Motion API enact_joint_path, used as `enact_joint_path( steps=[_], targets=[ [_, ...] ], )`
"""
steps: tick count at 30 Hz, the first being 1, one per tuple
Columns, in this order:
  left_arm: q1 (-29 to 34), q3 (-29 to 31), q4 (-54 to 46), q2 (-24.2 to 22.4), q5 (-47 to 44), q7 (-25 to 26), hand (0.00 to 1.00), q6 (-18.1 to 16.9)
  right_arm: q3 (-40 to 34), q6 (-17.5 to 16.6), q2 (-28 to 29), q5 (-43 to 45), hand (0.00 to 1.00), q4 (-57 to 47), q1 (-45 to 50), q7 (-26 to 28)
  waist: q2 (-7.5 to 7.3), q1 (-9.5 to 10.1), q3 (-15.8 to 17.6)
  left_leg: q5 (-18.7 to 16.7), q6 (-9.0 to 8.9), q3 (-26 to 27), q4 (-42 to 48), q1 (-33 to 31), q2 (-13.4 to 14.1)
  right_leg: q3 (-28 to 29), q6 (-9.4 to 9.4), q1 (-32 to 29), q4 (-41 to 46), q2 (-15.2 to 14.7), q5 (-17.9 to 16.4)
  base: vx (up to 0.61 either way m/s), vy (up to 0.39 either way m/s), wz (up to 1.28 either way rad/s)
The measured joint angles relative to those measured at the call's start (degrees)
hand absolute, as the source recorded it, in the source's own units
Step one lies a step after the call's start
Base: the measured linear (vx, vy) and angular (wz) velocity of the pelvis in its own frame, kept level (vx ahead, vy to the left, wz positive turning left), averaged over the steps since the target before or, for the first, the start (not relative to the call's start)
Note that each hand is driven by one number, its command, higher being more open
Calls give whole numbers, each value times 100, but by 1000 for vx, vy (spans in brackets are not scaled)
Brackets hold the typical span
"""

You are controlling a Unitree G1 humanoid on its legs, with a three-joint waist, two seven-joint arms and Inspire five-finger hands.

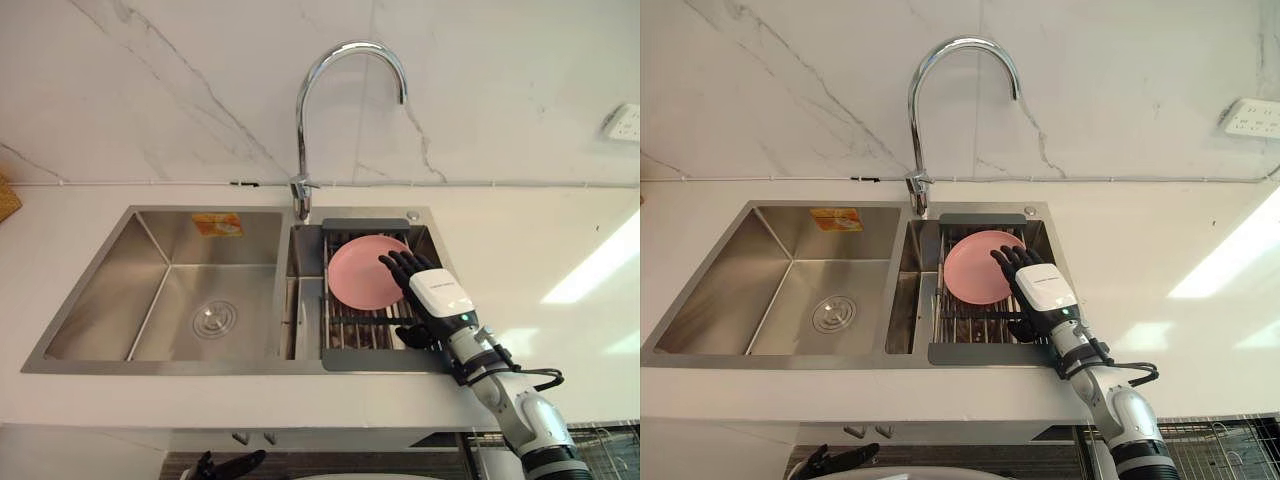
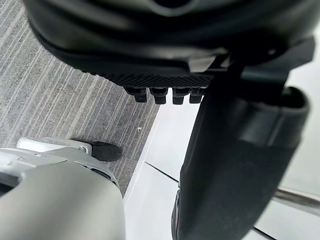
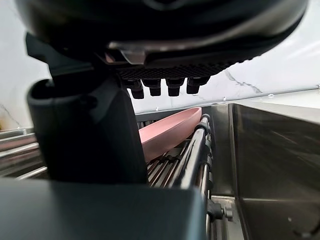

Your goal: Walk over to the sink, pick up the cup, carry it to the dishwasher, place the cup inside the dishwasher, then close the dishwasher door

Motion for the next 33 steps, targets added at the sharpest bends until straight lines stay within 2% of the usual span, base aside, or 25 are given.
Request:
enact_joint_path(
  steps=[9, 33],
  targets=[
    [-11, -141, 59, 46, 0, 128, 100, -26, 241, 83, -65, -290, 100, 222, -352, -300, -44, -23, 35, 30, 36, -38, 0, -57, -23, -30, -1, -43, 0, -15, 1, 0, 1, 1],
    [-225, -218, 228, 104, 26, 209, 100, -142, 868, 275, -200, -659, 100, 911, -1092, -547, -100, -60, 134, 153, -21, -138, -6, -106, 7, -127, -29, -37, -5, 5, 29, -13, 0, 1]
  ],
)
